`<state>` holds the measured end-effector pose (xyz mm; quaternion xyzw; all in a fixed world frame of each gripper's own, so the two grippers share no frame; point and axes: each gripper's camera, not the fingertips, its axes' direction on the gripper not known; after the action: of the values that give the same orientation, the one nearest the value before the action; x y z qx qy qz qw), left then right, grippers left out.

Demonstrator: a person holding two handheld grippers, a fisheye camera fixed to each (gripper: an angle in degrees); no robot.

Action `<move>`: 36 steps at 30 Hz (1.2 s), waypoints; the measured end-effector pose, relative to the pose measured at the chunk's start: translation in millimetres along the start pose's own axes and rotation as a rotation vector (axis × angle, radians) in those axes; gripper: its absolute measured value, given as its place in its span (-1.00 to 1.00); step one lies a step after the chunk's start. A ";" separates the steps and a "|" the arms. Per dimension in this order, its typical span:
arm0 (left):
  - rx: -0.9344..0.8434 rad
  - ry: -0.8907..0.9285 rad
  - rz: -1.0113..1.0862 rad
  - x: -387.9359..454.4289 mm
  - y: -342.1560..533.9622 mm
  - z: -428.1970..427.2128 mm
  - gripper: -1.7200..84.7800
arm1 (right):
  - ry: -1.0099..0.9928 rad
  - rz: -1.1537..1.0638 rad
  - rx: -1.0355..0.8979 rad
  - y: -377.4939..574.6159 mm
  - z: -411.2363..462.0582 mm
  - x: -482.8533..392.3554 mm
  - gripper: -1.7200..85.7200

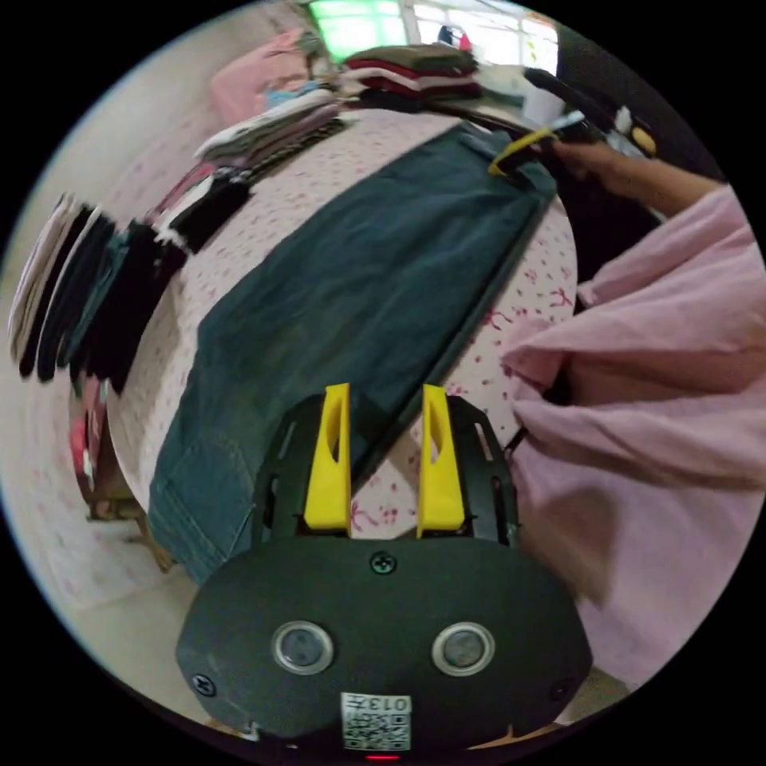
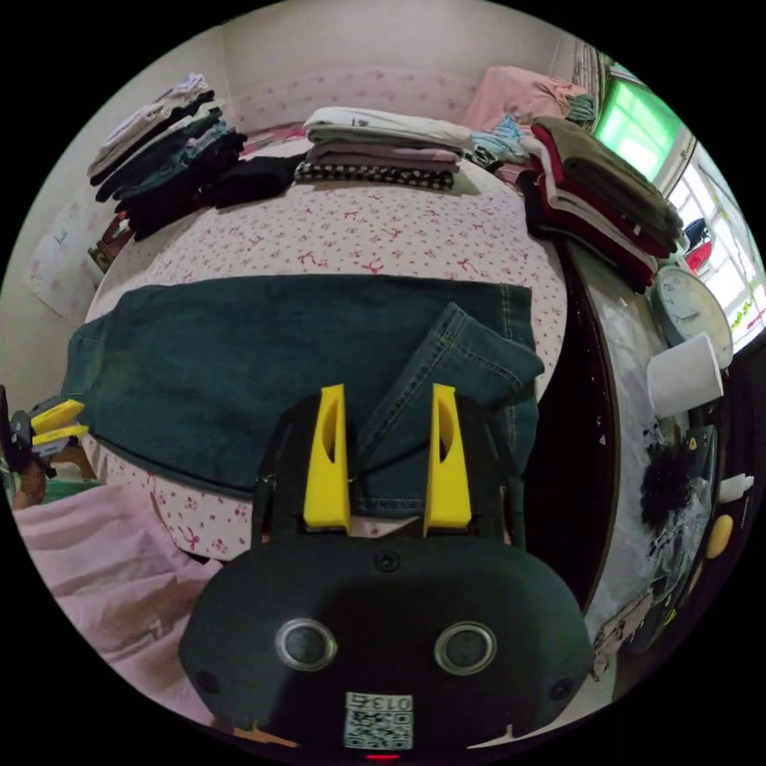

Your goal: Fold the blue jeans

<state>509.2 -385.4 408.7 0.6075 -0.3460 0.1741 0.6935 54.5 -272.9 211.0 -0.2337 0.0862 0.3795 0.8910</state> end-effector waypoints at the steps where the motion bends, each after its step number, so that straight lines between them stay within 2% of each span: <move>1: -0.019 -0.017 0.073 16.8 -15.3 8.0 -0.70 | 0.015 0.010 -0.040 2.1 13.0 4.2 -0.70; 5: -0.093 0.012 0.252 41.1 -45.4 21.5 -0.89 | -0.016 0.074 -0.054 16.8 21.9 37.1 -0.85; 10: -0.111 0.049 0.295 40.8 -63.5 7.5 -0.93 | -0.136 0.148 0.032 49.2 8.8 80.0 -0.91; 13: -0.082 0.045 0.278 41.7 -67.1 -2.3 -0.94 | -0.258 0.291 0.150 92.4 3.9 105.5 -0.93; 16: -0.124 0.116 0.229 42.7 -70.4 21.9 -0.94 | -0.339 0.377 0.103 112.8 36.0 117.9 -0.93; 19: -0.135 0.103 0.223 48.5 -76.2 30.5 -0.94 | -0.438 0.473 0.109 119.5 62.4 128.1 -0.93; 24: -0.121 0.102 0.210 51.1 -81.9 24.6 -0.94 | -0.345 0.350 0.088 99.3 72.8 109.0 -0.94; 27: -0.110 0.144 0.139 46.2 -82.2 26.4 -0.95 | -0.364 0.351 0.057 85.1 87.2 105.8 -0.93; 30: -0.107 0.192 0.084 42.1 -80.1 25.8 -0.96 | -0.274 0.193 0.096 59.9 76.3 82.9 -0.92; 31: -0.132 0.209 0.085 41.9 -77.4 28.4 -0.96 | -0.257 0.151 0.030 50.6 86.0 76.6 -0.90; 33: -0.149 0.226 0.094 41.7 -68.5 28.4 -0.96 | -0.308 0.160 -0.094 44.1 109.7 79.9 -0.90; 34: -0.147 0.239 0.092 39.4 -60.6 24.2 -0.96 | -0.349 0.209 -0.083 45.4 112.1 87.4 -0.90; 36: -0.125 0.214 0.041 29.9 -47.3 14.4 -0.96 | -0.309 0.232 -0.045 45.3 102.4 91.2 -0.91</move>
<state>557.6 -414.1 395.5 0.5337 -0.2925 0.2300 0.7594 83.2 -138.2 254.6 -0.1811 -0.0339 0.5129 0.8384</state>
